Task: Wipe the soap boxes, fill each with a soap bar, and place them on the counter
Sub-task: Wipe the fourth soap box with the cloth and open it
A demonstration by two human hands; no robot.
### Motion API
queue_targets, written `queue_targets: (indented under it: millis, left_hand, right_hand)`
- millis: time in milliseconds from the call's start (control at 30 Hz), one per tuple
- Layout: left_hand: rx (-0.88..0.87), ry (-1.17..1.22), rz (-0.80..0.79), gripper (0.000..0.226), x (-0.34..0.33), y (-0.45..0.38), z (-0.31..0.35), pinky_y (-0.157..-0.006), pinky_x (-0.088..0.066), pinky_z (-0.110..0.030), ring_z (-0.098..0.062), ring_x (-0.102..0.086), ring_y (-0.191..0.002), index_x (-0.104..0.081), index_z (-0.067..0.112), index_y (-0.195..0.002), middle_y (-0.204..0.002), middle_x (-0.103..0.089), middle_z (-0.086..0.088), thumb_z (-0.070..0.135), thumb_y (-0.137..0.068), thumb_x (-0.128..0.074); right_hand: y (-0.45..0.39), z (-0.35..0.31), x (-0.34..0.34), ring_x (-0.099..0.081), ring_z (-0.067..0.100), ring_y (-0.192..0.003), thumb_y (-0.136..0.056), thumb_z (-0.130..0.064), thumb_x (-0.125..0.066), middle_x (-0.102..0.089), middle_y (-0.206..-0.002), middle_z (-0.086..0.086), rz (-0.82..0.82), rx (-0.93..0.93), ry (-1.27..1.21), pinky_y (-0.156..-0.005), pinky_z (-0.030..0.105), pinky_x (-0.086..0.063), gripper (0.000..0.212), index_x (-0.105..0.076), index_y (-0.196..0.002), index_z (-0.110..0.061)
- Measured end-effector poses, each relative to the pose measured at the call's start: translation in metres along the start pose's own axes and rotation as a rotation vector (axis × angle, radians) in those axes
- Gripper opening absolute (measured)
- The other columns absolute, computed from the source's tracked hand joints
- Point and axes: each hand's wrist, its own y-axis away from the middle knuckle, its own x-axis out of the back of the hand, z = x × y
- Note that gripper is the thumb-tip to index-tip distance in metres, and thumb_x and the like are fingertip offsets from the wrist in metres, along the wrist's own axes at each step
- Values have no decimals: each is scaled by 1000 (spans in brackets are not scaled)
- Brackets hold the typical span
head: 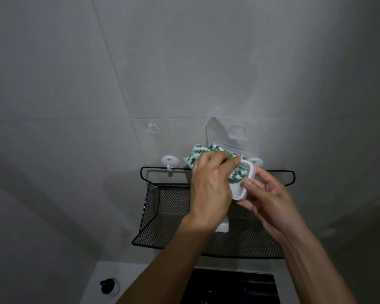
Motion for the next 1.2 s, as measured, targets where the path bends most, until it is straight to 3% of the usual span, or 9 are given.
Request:
queue_targets:
  millis: [167,300,400,467,533,733,833,1000,1200]
  left_hand:
    - [-84,156,-53,40,4,5,3,-97,-44,-39,-21,-55,-113,-69,12,-123,-115,-69,-1,-3,-88,-56]
    - [21,239,-148,61,11,7,6,-98,-47,-34,-17,-58,-114,-55,11,-136,-124,-61,-3,-13,-81,-57]
    - [123,13,-98,62,16,5,9,-99,-46,-40,-21,-51,-119,-53,13,-137,-132,-50,-4,1,-78,-70]
    - [138,-255,-86,60,20,1,8,-102,-37,-44,-26,-45,-126,-57,19,-133,-137,-51,-3,22,-77,-78]
    - [141,-343,-101,53,23,-1,6,-103,-31,-44,-26,-45,-128,-61,23,-127,-133,-56,-1,34,-78,-77]
    - [263,-138,-75,27,18,0,2,-72,-53,-38,-27,-66,-85,-62,14,-110,-93,-71,-6,19,-86,-74]
    - [348,-25,-29,24,15,-7,1,-79,-55,-41,-28,-69,-87,-68,12,-109,-95,-74,-9,16,-85,-74]
    - [267,97,-42,20,10,-7,16,-82,-55,-39,-28,-70,-86,-77,13,-104,-95,-77,-9,13,-85,-70]
    - [213,160,-131,25,11,-8,19,-85,-50,-43,-27,-67,-96,-61,21,-115,-100,-72,-4,20,-90,-64]
  right_hand:
    - [-2,-6,2,-75,21,-90,-84,-12,-66,-75,-107,13,5,6,-4,-65,28,-60,34,-72,-116,-21]
    - [-2,-6,4,-76,20,-89,-82,-10,-66,-76,-108,12,9,1,1,-64,27,-60,33,-76,-111,-24]
    - [-1,-3,3,-75,23,-93,-84,-8,-65,-74,-114,17,-11,-9,-17,-66,29,-61,34,-73,-115,-20]
    - [-1,-2,2,-75,25,-95,-85,-8,-65,-72,-116,18,-10,-11,-14,-66,30,-61,36,-70,-120,-17]
    - [0,-2,3,-74,27,-97,-84,-8,-65,-72,-116,19,1,-9,-12,-67,31,-61,39,-68,-122,-14]
    - [1,3,2,-75,24,-94,-82,-10,-65,-74,-113,17,37,-13,37,-68,30,-61,42,-66,-124,-15]
    - [0,2,0,-75,24,-95,-83,-11,-65,-74,-113,17,11,-15,45,-68,29,-60,42,-65,-125,-16]
    - [-4,-1,2,-75,24,-95,-86,-10,-64,-74,-113,18,-16,-37,12,-72,32,-61,41,-65,-127,-13]
    - [-3,-2,10,-73,26,-102,-94,-14,-57,-70,-122,18,-24,-63,-77,-76,35,-61,36,-64,-129,-13]
